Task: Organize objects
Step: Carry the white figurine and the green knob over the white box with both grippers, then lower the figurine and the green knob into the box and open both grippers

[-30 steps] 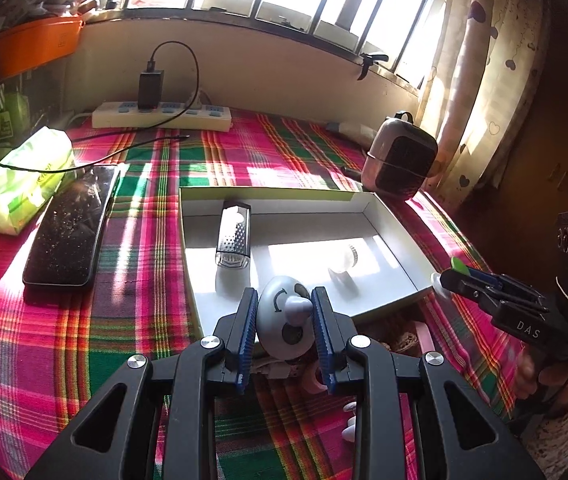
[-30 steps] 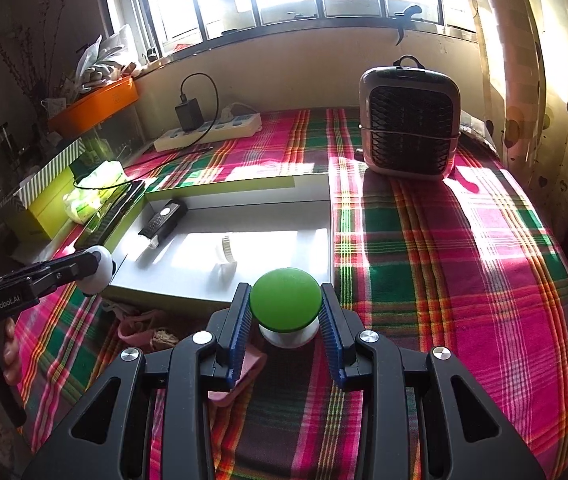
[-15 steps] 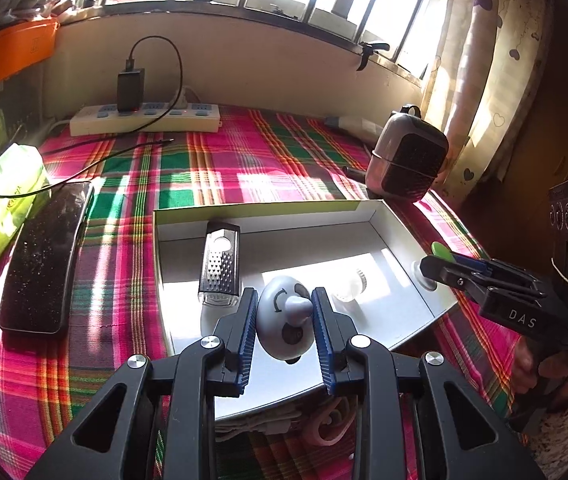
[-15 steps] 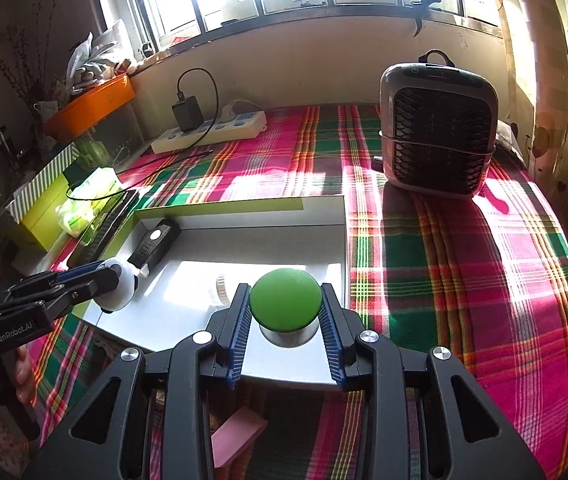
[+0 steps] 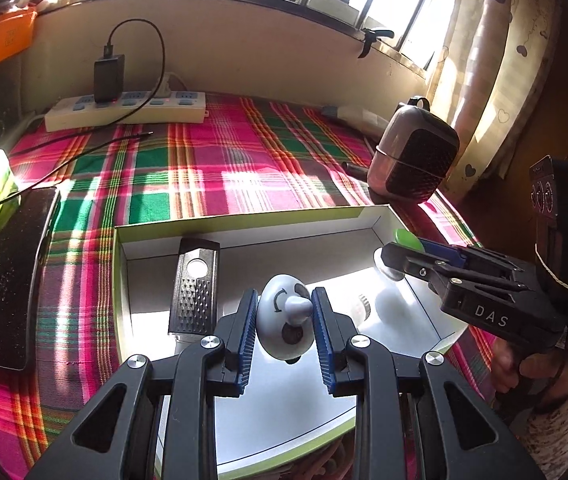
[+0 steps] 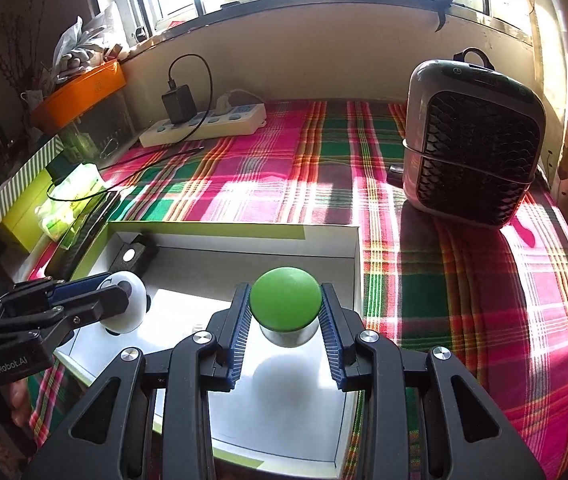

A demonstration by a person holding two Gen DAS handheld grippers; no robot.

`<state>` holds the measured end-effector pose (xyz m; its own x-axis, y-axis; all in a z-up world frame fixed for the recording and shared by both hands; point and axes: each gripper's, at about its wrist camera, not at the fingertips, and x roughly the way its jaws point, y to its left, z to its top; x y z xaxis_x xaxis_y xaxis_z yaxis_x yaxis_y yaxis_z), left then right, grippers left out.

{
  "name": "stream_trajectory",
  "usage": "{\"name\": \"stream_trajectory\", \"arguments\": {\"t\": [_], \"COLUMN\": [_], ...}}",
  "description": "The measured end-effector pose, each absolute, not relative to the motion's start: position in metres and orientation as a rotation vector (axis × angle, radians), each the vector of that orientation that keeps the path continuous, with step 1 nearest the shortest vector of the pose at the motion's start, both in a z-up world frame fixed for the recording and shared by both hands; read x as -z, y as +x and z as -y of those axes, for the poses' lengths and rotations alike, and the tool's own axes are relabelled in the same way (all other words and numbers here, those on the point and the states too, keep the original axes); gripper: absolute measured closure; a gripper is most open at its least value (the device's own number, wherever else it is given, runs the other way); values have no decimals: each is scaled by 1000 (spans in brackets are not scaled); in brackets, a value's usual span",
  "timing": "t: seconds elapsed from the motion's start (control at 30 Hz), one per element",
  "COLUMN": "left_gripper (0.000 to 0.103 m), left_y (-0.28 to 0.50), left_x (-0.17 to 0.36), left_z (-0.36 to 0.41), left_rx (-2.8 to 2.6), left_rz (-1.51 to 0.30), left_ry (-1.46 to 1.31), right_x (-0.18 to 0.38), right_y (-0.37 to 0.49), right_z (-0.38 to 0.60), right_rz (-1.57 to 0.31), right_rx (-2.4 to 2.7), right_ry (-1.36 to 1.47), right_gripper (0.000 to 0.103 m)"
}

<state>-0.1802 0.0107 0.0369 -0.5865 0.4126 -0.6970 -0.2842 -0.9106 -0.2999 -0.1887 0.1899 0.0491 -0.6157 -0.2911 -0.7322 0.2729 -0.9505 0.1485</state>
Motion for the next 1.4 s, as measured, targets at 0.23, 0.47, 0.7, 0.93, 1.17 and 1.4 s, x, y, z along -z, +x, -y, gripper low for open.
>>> {"name": "stream_trajectory", "arguments": {"t": [0.23, 0.47, 0.7, 0.93, 1.17, 1.4], "left_gripper": [78, 78, 78, 78, 78, 78], "left_y": [-195, -205, -209, -212, -212, -212], "left_x": [-30, -24, -20, -17, -17, -16], "left_z": [-16, -21, -23, -23, -23, -23], "left_rx": [-2483, -2482, -2487, -2471, -2469, -2468], "left_rz": [210, 196, 182, 201, 205, 204], "left_ry": [-1178, -1202, -1208, -1222, -1222, -1223], "right_x": [-44, -42, -39, -38, -37, -36], "right_y": [-204, -213, -219, -220, -221, -222], "right_z": [-187, -186, -187, -187, -185, -181], "right_rz": [24, 31, 37, 35, 23, 1], "right_rx": [2558, 2550, 2549, 2557, 2554, 2551], "right_ry": [1189, 1199, 1212, 1205, 1201, 1198], "right_gripper": [68, 68, 68, 68, 68, 68]}}
